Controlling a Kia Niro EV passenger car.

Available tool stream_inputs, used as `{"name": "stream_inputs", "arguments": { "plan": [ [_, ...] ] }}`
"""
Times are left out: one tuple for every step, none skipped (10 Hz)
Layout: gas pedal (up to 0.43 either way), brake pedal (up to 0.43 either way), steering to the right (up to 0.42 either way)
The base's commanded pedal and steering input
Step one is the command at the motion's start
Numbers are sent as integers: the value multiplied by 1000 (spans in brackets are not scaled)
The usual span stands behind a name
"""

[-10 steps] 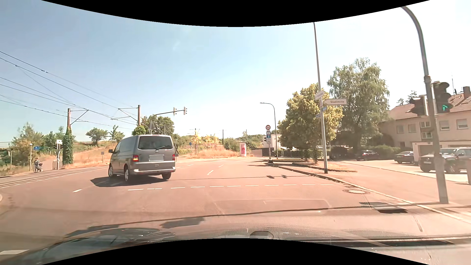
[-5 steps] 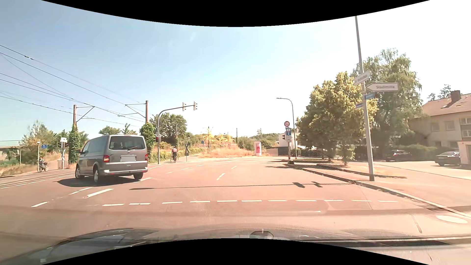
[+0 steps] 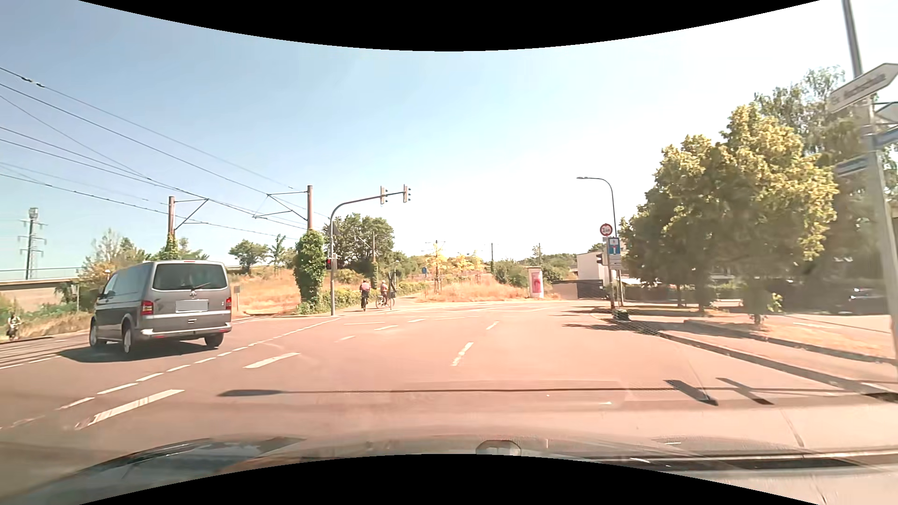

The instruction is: Follow the waypoints while adhering to traffic rules and regulations

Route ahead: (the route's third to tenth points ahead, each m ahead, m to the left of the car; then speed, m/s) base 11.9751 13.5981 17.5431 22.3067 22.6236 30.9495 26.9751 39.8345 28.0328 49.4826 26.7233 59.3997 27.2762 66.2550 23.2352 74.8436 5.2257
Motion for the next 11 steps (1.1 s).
{"name": "stream_inputs", "arguments": {
  "plan": [
    [118, 0, -218],
    [130, 0, -227],
    [130, 0, -241],
    [130, 0, -256],
    [130, 0, -269],
    [138, 0, -279],
    [138, 0, -289],
    [157, 0, -294],
    [157, 0, -298],
    [157, 0, -303],
    [157, 0, -307]
  ]
}}
